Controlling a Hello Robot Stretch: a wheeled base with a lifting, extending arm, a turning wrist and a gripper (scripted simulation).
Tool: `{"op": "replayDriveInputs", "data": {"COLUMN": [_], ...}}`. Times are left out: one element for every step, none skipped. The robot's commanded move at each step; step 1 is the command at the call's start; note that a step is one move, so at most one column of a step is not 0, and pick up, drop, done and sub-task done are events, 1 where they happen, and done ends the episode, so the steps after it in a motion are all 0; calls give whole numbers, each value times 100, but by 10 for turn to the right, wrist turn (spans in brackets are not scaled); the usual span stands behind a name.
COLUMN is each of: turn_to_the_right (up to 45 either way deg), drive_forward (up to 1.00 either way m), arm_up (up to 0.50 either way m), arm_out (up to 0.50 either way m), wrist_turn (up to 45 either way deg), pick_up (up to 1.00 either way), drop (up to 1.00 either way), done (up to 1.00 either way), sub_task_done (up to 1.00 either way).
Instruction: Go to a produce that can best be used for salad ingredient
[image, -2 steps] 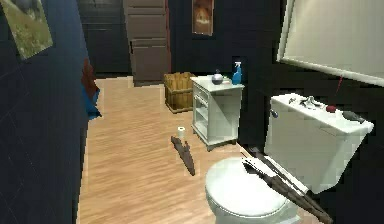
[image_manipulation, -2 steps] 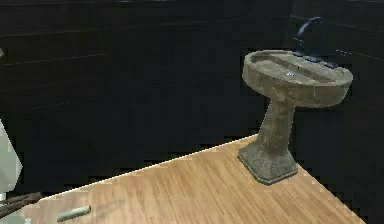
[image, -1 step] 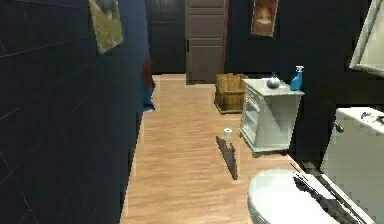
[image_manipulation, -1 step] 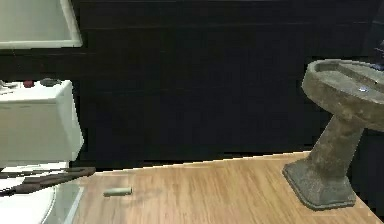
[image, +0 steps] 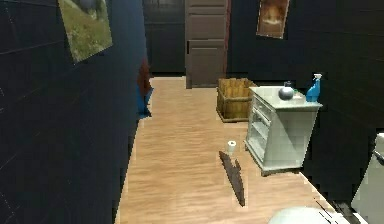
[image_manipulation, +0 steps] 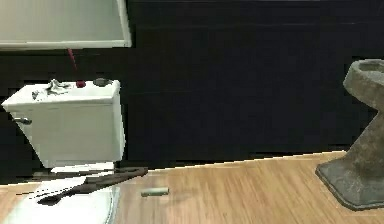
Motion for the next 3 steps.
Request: {"op": "replayDriveInputs", "data": {"turn_to_the_right": [-60, 0, 0], "drive_forward": [0, 100, 100], "arm_up": [0, 0, 0], "arm_out": [0, 0, 0], "wrist_turn": [0, 0, 0], "pick_up": [0, 0, 0], "drop": [0, 0, 0], "done": [0, 0, 0], "sub_task_done": [0, 0, 0]}}
